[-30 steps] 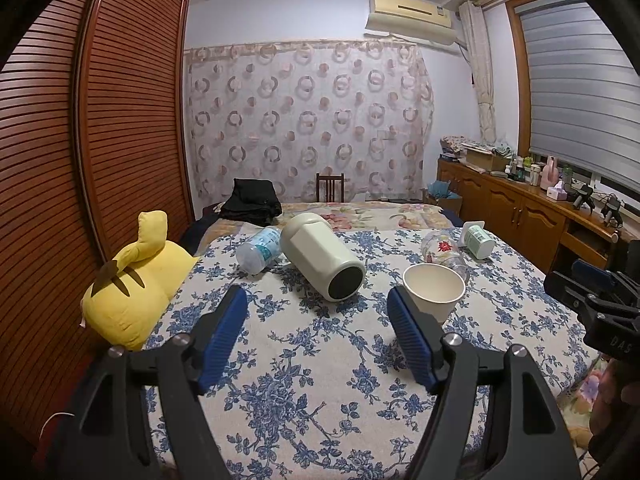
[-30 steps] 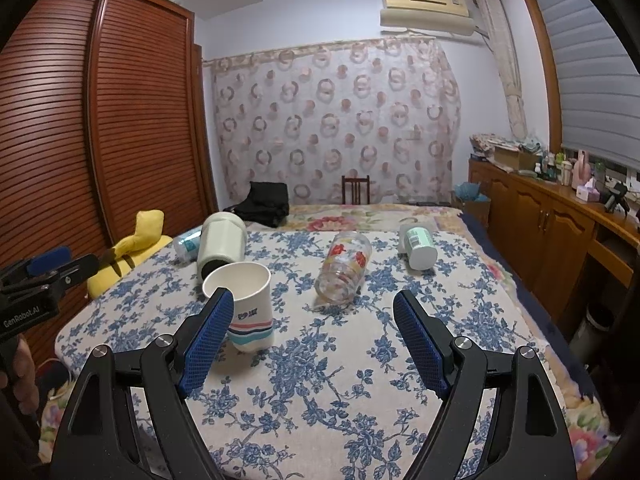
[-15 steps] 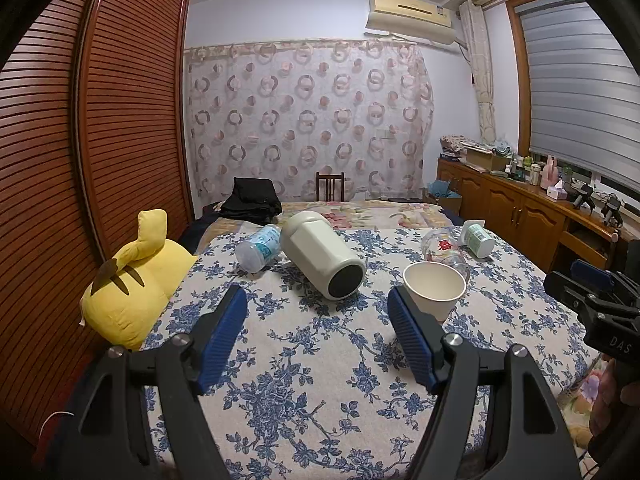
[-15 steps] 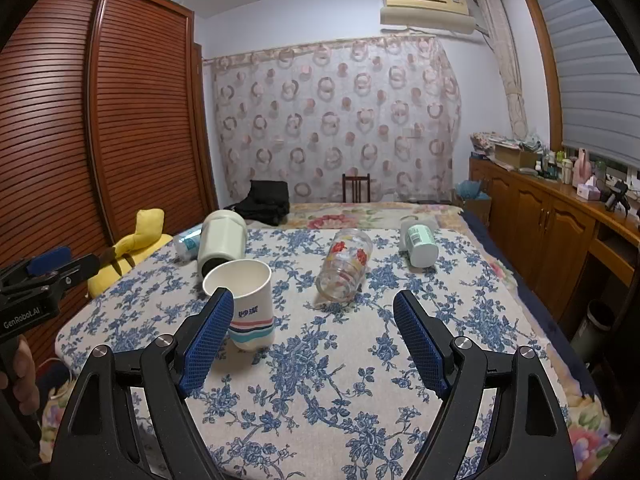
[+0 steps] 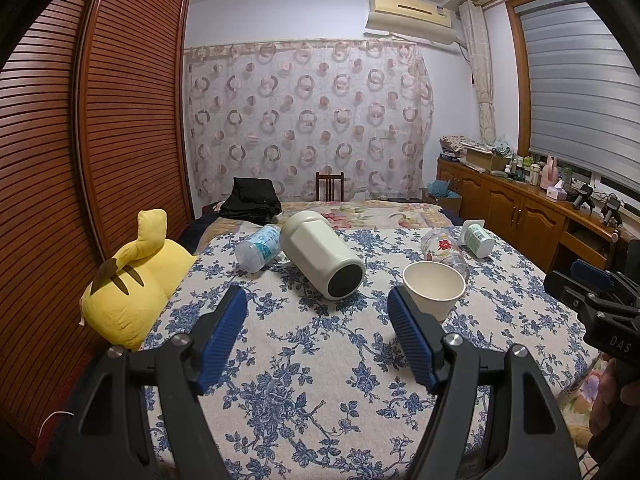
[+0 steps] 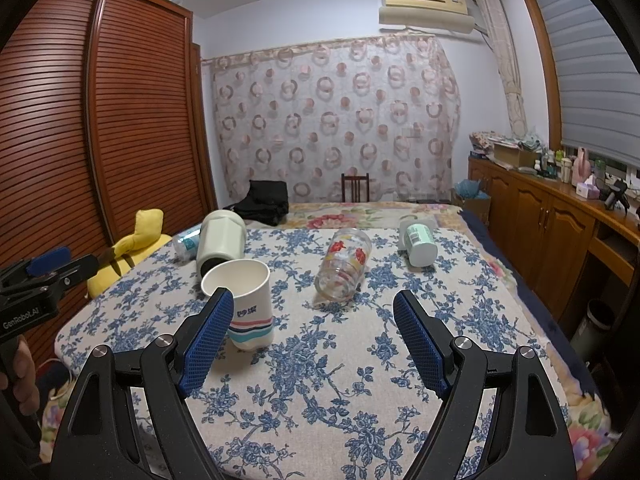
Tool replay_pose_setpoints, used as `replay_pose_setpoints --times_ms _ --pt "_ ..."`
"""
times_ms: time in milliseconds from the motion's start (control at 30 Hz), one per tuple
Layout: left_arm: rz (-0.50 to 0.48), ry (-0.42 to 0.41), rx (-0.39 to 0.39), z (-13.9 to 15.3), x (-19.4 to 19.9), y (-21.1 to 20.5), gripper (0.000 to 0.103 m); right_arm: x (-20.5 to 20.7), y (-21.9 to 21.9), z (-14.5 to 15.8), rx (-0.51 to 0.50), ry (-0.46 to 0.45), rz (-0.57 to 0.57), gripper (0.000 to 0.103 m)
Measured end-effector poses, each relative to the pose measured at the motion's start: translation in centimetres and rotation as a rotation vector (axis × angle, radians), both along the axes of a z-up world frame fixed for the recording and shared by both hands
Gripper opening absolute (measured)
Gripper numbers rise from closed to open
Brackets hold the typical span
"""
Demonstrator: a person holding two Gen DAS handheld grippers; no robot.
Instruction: Flip cup upright
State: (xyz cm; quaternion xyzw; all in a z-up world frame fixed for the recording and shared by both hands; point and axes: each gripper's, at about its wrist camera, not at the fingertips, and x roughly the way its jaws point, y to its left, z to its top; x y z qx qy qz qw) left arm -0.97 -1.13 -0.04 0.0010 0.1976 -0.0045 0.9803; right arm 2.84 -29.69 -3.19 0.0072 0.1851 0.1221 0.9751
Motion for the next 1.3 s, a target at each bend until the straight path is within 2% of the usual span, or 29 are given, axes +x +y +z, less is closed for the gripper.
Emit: replay_pose_setpoints --times_ms 1300 --pt "0.003 0.002 -0.002 -0.10 -0.19 0.13 0.073 0.08 -0.06 0.09 0.003 0.003 0.000 0.084"
